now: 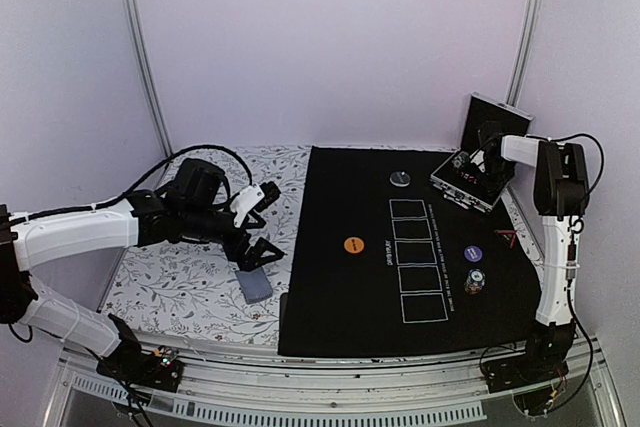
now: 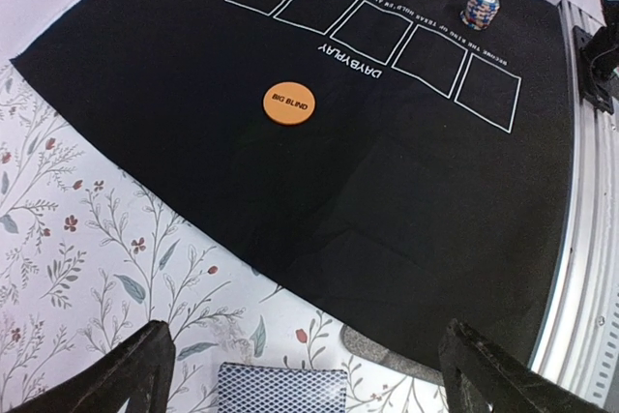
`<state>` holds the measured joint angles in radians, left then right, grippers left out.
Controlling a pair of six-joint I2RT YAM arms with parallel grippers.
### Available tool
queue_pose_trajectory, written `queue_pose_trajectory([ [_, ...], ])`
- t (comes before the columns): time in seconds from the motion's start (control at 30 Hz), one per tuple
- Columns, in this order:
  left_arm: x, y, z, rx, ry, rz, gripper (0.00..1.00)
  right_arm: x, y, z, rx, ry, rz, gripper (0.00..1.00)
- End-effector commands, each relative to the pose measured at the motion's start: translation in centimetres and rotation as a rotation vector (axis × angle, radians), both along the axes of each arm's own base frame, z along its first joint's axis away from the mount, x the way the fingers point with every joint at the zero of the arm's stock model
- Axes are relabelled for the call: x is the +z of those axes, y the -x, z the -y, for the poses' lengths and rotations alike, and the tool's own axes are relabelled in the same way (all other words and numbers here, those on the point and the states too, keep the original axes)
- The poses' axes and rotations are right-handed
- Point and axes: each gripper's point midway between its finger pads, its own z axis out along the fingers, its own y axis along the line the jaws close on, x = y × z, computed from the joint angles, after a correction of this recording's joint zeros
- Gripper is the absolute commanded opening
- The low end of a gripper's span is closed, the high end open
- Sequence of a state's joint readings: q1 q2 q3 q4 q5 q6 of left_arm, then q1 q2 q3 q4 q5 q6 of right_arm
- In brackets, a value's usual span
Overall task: Distribute texas hold em gaming equipment
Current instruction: Pick up the pile of poker chips from the chip case.
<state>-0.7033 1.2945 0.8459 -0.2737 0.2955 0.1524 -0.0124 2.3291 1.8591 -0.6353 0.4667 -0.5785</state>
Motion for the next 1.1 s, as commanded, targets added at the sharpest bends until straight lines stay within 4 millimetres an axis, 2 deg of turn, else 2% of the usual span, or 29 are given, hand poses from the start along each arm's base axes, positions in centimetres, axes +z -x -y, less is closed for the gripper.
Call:
queue_pose_trajectory([
  [0.0, 0.2, -0.3, -0.1, 0.005, 0.014, -0.007, 0.98, 3.5, -1.7, -0.9, 0.046, 0.047, 0.098, 0.54],
  [0.13, 0.1, -0.3, -0.1, 0.005, 0.014, -0.008, 0.98, 3.1, -1.8, -1.5, 0.068, 0.02, 0.089, 0.55],
  [0.43, 0.2, -0.3, -0.1, 0.005, 0.016, -0.006, 0.98, -0.4, -0.8, -2.9, 0.1, -0.112, -0.013, 0.53],
  [0.53, 0.2, -0.2, -0.1, 0.003, 0.016, -0.008, 0.98, -3.3, 0.0, -3.5, 0.106, -0.179, -0.077, 0.53],
  [0.7, 0.0, -0.2, -0.1, 0.003, 0.012, -0.012, 0.98, -4.6, 0.6, -4.1, 0.114, -0.214, -0.11, 0.53],
  [0.8, 0.0, -0.2, -0.1, 0.003, 0.012, -0.012, 0.98, -4.4, 0.5, -4.7, 0.128, -0.24, -0.106, 0.53],
  [0.97, -0.2, -0.2, -0.1, 0.001, 0.011, -0.016, 0.98, -2.9, 0.0, -4.9, 0.152, -0.219, -0.068, 0.51],
  [1.0, -0.2, -0.2, -0.1, 0.001, 0.01, -0.016, 0.98, -1.4, -0.2, -4.9, 0.158, -0.202, -0.037, 0.5],
  [1.07, -0.2, -0.2, -0.1, 0.001, 0.01, -0.018, 0.98, 0.1, -0.5, -4.7, 0.165, -0.163, 0.005, 0.49],
])
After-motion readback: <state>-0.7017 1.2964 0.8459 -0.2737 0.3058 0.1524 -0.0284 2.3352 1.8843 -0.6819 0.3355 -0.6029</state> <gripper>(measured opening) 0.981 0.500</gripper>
